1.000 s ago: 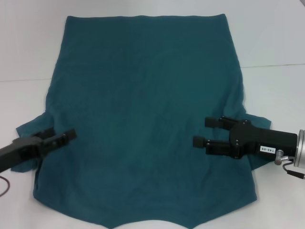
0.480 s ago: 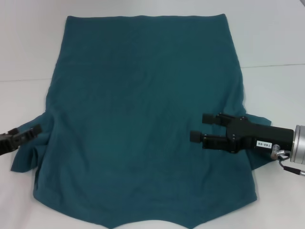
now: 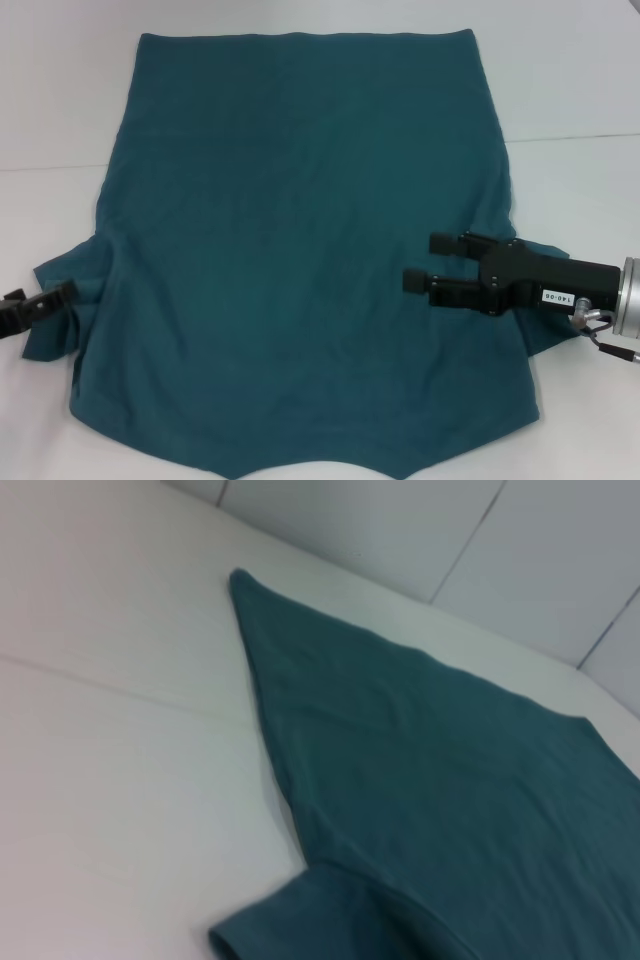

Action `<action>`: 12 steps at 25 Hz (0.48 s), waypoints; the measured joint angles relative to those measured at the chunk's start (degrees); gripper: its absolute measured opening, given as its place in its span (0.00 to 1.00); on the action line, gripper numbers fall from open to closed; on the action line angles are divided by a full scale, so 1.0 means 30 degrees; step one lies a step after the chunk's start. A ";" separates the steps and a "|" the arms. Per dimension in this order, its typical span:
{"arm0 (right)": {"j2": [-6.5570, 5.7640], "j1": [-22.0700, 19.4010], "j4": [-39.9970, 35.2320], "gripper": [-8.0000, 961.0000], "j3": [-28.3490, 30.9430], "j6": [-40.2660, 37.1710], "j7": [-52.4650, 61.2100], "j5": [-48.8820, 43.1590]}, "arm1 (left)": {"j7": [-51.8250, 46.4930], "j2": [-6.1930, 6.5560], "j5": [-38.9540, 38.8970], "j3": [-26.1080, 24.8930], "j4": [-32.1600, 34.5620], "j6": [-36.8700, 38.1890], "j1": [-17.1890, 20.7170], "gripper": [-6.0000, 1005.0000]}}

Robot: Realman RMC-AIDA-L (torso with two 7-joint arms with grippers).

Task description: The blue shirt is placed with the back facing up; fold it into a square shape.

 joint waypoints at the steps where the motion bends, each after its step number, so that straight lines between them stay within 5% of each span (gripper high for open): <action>1: -0.0012 0.0002 -0.0002 0.98 0.0017 0.0000 0.0000 -0.0001 | -0.0001 0.0000 0.0092 0.0020 -0.0082 -0.0024 -0.0038 0.93; 12: -0.0080 0.0131 -0.0006 0.98 0.0087 0.0031 0.0001 -0.0003 | -0.0013 -0.0133 0.0233 0.0739 -0.0239 -0.0155 -0.0217 0.92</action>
